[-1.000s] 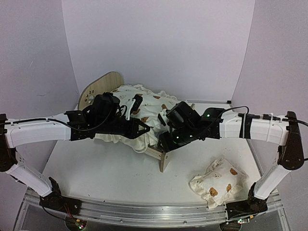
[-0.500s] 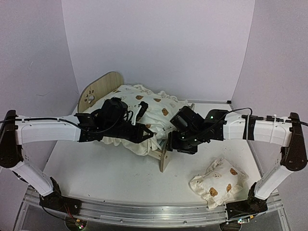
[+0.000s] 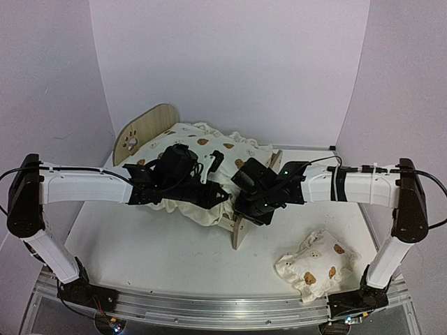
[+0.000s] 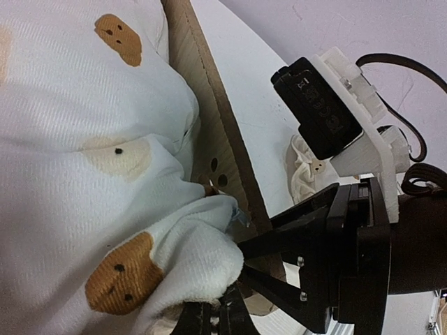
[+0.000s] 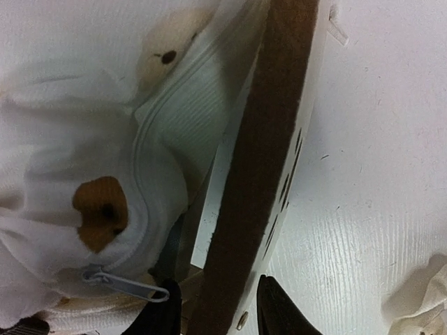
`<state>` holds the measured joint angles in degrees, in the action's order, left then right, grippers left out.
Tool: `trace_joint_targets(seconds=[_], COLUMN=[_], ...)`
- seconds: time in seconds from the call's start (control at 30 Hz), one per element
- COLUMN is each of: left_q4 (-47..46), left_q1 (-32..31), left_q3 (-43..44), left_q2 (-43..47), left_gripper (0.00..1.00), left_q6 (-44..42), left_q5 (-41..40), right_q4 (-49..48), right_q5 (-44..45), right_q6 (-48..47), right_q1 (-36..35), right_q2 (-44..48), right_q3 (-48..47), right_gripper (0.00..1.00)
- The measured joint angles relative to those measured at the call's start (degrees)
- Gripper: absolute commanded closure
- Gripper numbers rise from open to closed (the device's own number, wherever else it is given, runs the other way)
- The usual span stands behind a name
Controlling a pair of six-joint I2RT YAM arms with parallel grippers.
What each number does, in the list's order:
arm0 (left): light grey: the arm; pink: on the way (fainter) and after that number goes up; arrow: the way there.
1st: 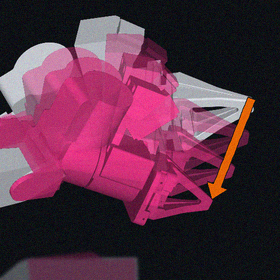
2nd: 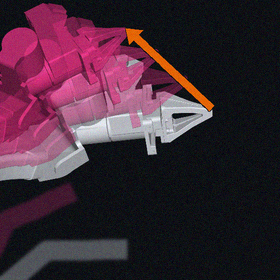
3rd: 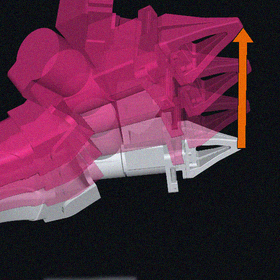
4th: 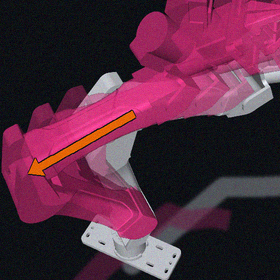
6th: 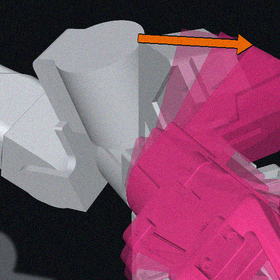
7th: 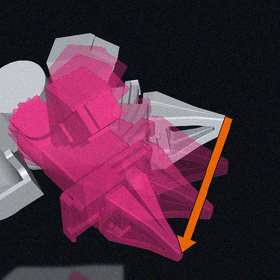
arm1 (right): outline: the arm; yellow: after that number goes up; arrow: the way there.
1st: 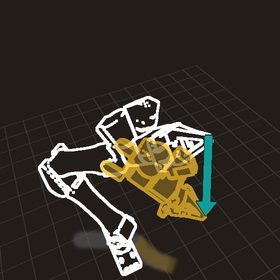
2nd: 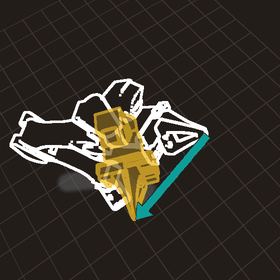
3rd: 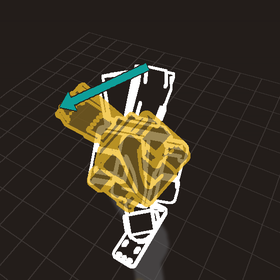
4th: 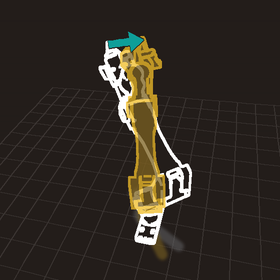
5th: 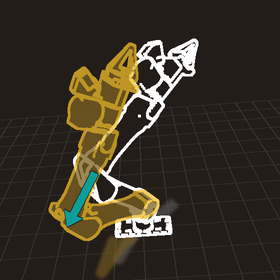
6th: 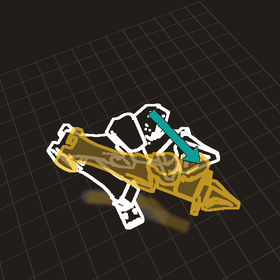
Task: Set up the pet bed
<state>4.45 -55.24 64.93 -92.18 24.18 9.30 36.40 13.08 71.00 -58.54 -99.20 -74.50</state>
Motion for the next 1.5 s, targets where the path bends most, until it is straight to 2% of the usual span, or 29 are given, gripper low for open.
trace_joint_targets(seconds=[0.1, 0.17, 0.23, 0.27, 0.37, 0.43, 0.47, 0.5, 0.67, 0.8, 0.9, 0.97, 1.0, 1.1, 1.13, 1.2, 1.33, 1.43, 1.5], left_q4=[0.0, 0.0, 0.1, 0.2, 0.5, 0.8, 0.8, 0.8, -2.4, -7.0, -15.7, -24.8, -33.2, -46.6, -49.6, -56.4, -77.8, -85.7, -88.3], left_q1=[0.0, -0.1, -0.2, -0.2, -0.3, -0.3, -0.3, -0.3, -1.6, -4.2, -8.2, -10.9, -12.5, -14.6, -14.9, -15.3, -16.2, -16.5, -16.5], left_q3=[0.0, 0.0, 0.0, 0.0, -1.6, -4.3, -6.2, -7.5, -18.8, -26.5, -34.1, -40.3, -45.3, -52.3, -52.5, -51.9, -48.6, -42.4, -38.7], left_q2=[0.0, 0.0, 0.1, 0.4, 3.4, 7.6, 10.5, 12.5, 26.0, 32.2, 34.7, 34.7, 33.6, 25.3, 20.7, 11.8, -9.4, -22.4, -27.5], left_gripper=[0.82, 0.68, 0.49, 0.42, 0.27, 0.15, 0.04, 0.01, 0.01, 0.04, 0.13, 0.26, 0.34, 0.49, 0.56, 0.62, 0.67, 0.67, 0.67], left_q6=[-1.4, -2.3, -3.0, -3.3, -3.5, -3.0, -2.5, -2.7, -0.5, -0.4, -3.3, -5.9, -8.2, -12.9, -14.4, -16.7, -21.4, -24.9, -26.8], left_q5=[-0.6, -1.3, -2.0, -2.3, -2.9, -3.0, -3.0, -3.0, -3.0, -3.7, -4.7, -4.7, -5.0, -5.7, -6.2, -7.8, -12.7, -16.2, -17.7], right_q4=[0.3, 1.7, 4.1, 5.9, 10.5, 11.0, 11.2, 11.5, 13.3, 14.6, 15.4, 15.8, 16.1, 16.6, 16.7, 16.7, 16.7, 16.8, 16.8], right_q5=[-0.2, 0.2, 1.7, 2.7, 3.0, 2.5, 2.2, 1.7, 0.7, -0.1, -0.4, -0.4, -0.5, -0.7, -0.7, -0.8, -1.0, -1.3, -1.4], right_q6=[0.9, 3.3, 5.9, 5.7, 1.8, 0.7, 0.4, 0.3, 0.7, 1.6, 2.3, 2.6, 2.8, 3.3, 3.5, 3.8, 4.2, 4.4, 4.7], right_q1=[0.0, 0.0, 0.2, 0.7, 1.3, 1.0, 1.0, 1.0, 1.0, 1.0, 1.0, 1.0, 1.0, 1.0, 1.0, 1.0, 1.0, 1.0, 1.0], right_q2=[-0.6, -0.6, -0.5, -0.2, 0.5, 0.6, 0.6, 0.6, -0.5, -1.6, -2.4, -2.5, -2.6, -2.6, -2.6, -2.6, -2.6, -2.6, -2.6], right_q3=[-0.8, -1.3, -1.7, -2.0, -2.3, -2.4, -2.6, -2.9, -4.8, -7.1, -8.9, -9.6, -10.1, -10.8, -11.0, -11.1, -11.4, -11.6, -11.9], right_gripper=[0.80, 0.90, 0.99, 1.00, 1.00, 1.00, 1.00, 1.00, 1.00, 1.00, 1.00, 1.00, 1.00, 1.00, 1.00, 1.00, 1.00, 1.00, 1.00])
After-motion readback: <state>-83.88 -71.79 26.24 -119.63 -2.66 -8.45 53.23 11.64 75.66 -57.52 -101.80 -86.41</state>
